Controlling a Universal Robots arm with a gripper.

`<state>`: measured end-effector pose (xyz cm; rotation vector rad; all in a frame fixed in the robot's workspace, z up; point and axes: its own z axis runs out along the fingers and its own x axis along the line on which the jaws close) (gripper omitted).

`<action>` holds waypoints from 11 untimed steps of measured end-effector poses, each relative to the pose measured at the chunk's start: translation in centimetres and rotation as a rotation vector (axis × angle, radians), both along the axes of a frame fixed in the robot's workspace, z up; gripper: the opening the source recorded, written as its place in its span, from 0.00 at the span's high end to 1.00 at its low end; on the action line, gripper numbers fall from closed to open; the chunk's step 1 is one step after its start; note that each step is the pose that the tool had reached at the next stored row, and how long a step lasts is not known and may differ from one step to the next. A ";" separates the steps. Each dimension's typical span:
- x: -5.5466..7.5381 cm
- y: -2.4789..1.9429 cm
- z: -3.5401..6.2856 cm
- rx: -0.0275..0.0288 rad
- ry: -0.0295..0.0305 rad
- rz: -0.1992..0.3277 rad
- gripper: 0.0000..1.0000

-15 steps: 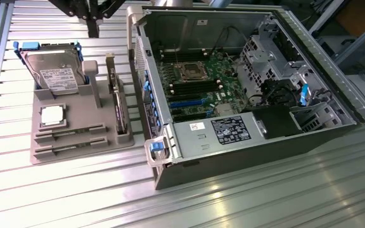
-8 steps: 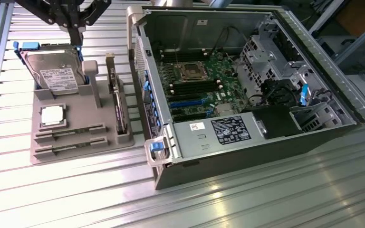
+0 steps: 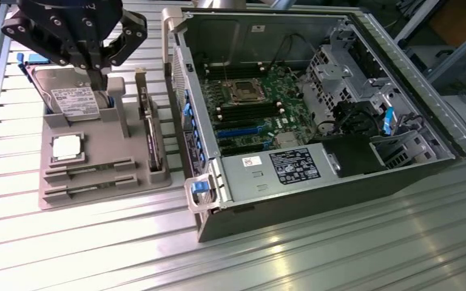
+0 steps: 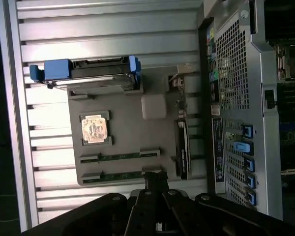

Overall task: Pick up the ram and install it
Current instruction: 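Reach for the ram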

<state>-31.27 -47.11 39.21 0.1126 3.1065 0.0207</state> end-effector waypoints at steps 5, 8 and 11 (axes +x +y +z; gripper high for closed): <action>0.0 -2.03 -0.06 -0.0109 0.0001 0.000 0.90; 0.0 -2.03 -0.06 -0.0109 0.0000 0.000 0.90; 0.0 -2.03 -0.06 -0.0109 0.0000 0.000 0.90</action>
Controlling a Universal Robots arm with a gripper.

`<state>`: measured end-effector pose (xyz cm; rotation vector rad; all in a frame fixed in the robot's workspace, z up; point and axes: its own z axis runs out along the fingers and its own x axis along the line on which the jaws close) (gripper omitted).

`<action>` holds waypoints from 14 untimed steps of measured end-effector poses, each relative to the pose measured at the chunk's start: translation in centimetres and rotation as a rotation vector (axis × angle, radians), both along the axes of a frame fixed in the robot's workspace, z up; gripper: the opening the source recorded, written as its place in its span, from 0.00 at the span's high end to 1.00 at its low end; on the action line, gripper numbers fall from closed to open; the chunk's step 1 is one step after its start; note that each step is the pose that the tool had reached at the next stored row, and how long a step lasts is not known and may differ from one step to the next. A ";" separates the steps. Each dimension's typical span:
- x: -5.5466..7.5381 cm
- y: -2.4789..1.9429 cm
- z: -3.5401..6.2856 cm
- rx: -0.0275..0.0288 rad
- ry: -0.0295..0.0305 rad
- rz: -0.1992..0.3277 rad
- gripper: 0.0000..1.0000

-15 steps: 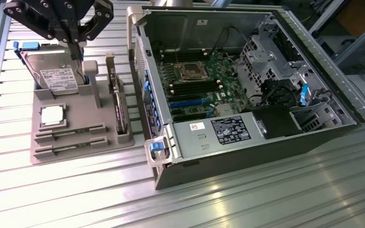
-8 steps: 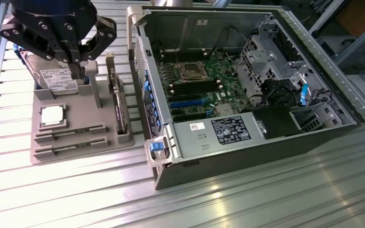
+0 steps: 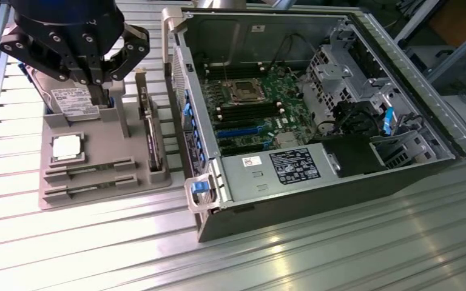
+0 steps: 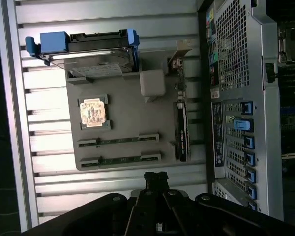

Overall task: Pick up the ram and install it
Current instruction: 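Reach for the ram, then pick up the ram and move it above insertion slot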

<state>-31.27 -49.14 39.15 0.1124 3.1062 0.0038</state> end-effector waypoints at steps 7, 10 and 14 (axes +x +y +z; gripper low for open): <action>0.0 0.00 0.00 -0.0003 0.0001 0.059 0.90; 0.0 0.00 -0.03 -0.0002 0.0000 0.161 0.90; 0.0 0.00 -0.10 -0.0002 0.0000 0.358 0.90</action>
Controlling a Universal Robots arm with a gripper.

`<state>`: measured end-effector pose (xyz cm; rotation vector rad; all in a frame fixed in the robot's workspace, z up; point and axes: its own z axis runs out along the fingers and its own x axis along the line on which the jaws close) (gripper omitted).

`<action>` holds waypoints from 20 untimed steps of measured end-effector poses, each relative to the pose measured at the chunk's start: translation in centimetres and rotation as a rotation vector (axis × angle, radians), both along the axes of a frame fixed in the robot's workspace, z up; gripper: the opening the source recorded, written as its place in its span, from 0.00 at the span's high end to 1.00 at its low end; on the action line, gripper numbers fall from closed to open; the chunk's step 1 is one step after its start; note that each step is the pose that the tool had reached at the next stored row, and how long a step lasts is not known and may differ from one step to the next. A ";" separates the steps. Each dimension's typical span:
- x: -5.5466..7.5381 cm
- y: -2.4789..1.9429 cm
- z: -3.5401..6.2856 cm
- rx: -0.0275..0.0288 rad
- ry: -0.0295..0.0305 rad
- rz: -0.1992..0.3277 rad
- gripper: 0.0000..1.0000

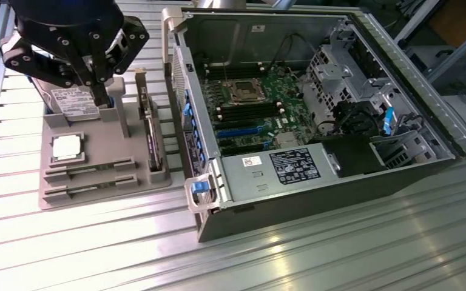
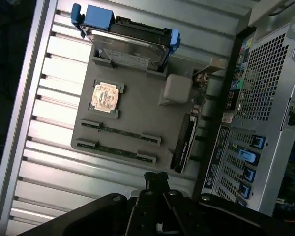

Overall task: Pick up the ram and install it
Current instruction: 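Pick up the ram and move it above insertion slot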

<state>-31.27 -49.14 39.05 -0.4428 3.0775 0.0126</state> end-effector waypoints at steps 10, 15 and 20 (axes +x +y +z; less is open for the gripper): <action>0.0 0.00 -0.05 0.0001 0.0000 0.337 0.90; 0.0 0.00 -0.08 0.0000 0.0000 0.544 0.90; 0.0 0.00 -0.09 0.0000 0.0000 0.707 0.90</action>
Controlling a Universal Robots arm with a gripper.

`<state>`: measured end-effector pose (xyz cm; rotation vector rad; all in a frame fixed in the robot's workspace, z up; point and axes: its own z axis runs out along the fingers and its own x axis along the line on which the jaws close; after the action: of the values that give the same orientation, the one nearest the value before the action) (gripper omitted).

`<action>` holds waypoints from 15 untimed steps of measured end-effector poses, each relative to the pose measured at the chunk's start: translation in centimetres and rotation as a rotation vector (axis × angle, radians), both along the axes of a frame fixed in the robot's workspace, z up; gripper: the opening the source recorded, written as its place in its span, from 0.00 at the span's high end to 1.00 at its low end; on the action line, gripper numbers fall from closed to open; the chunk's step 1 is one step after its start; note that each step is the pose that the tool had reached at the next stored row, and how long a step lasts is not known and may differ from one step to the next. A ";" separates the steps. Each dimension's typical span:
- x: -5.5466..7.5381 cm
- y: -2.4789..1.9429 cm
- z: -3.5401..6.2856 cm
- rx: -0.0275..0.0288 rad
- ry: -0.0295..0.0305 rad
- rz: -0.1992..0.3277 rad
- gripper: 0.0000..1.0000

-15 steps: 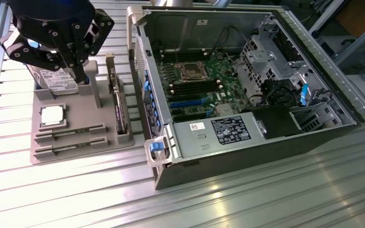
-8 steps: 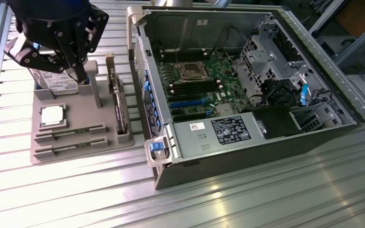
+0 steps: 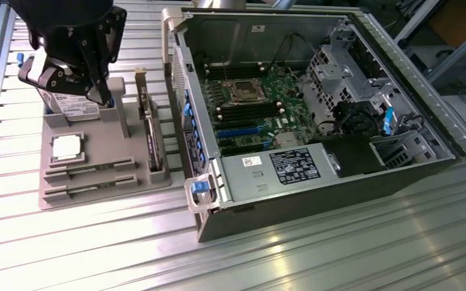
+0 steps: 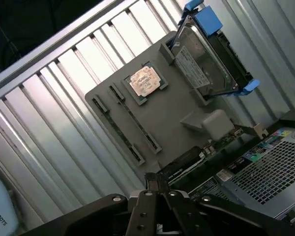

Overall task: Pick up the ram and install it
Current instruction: 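Pick up the ram and move it above insertion slot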

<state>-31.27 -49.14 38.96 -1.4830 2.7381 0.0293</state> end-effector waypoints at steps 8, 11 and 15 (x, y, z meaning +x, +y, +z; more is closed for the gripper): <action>0.0 0.00 -0.08 0.0000 0.0000 0.275 0.90; 0.0 0.00 -0.11 0.0000 -0.0001 0.341 0.90; 0.0 0.00 -0.16 0.0000 -0.0001 0.420 0.90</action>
<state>-31.27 -49.14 38.79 -2.0242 2.3720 0.0376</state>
